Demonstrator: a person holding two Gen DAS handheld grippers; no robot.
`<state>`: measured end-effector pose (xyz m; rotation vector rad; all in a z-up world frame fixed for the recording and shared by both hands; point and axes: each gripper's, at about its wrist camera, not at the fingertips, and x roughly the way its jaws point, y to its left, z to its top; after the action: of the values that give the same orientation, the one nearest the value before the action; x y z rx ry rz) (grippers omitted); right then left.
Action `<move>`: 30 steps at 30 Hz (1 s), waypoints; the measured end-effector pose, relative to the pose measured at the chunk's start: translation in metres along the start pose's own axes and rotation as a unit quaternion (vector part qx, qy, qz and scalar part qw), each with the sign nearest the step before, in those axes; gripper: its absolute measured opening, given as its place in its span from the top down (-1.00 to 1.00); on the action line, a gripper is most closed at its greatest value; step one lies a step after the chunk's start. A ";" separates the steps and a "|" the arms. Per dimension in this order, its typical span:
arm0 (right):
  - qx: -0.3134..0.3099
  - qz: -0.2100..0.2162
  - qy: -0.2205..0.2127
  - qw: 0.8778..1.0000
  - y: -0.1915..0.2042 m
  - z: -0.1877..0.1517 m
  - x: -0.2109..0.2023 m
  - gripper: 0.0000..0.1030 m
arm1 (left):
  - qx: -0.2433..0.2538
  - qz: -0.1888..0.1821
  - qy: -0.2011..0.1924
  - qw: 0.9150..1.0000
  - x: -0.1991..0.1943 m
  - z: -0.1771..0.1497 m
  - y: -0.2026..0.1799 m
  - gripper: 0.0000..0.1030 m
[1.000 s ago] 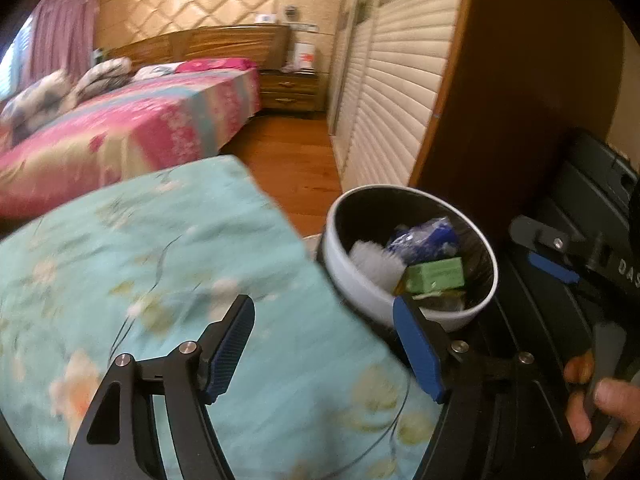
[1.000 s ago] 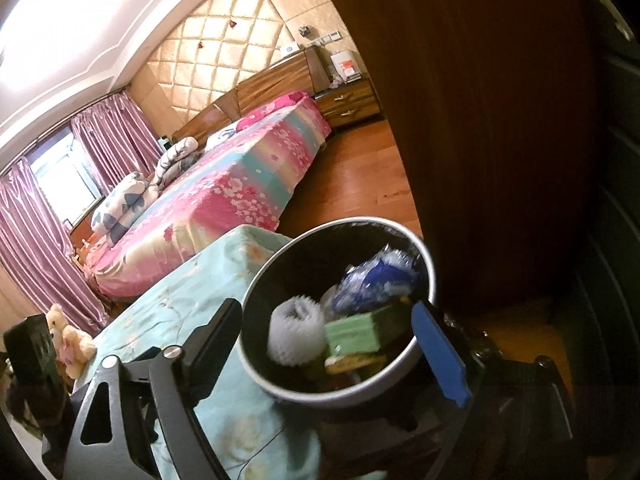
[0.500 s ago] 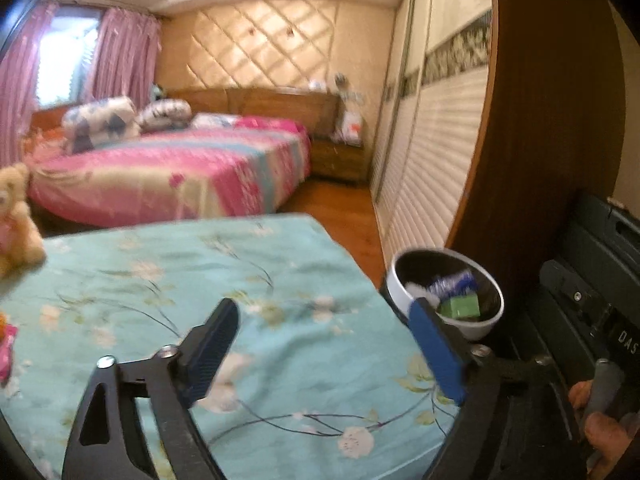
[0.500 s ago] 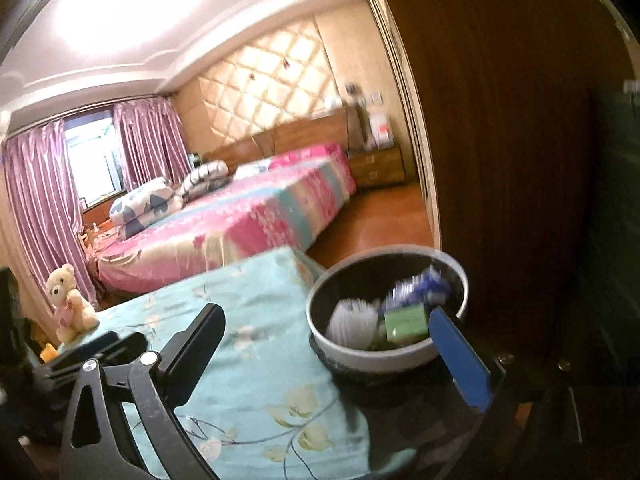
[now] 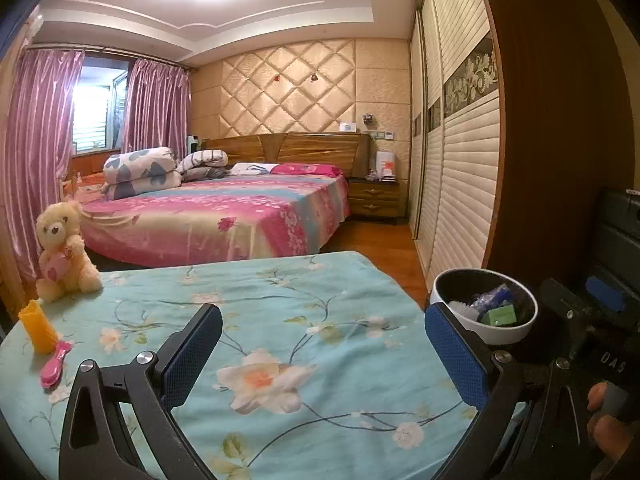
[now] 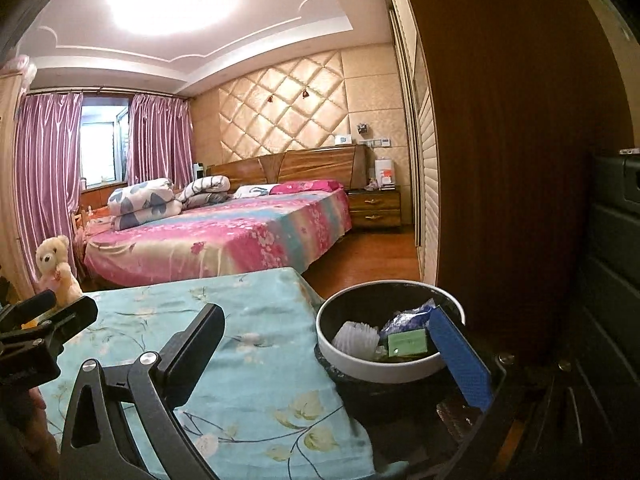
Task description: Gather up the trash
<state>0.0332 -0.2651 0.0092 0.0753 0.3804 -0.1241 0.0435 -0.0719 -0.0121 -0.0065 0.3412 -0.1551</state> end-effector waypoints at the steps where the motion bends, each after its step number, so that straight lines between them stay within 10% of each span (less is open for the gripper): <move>1: 0.001 0.000 0.000 1.000 0.000 0.000 0.000 -1.00 | -0.001 0.000 0.000 1.000 -0.001 0.001 0.000 -0.99; 30: -0.002 0.006 -0.002 1.000 0.003 -0.001 -0.004 -1.00 | 0.008 0.007 -0.002 1.000 0.004 0.007 0.007 -0.99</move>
<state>0.0296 -0.2611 0.0095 0.0724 0.3757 -0.1112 0.0505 -0.0658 -0.0068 0.0114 0.3367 -0.1437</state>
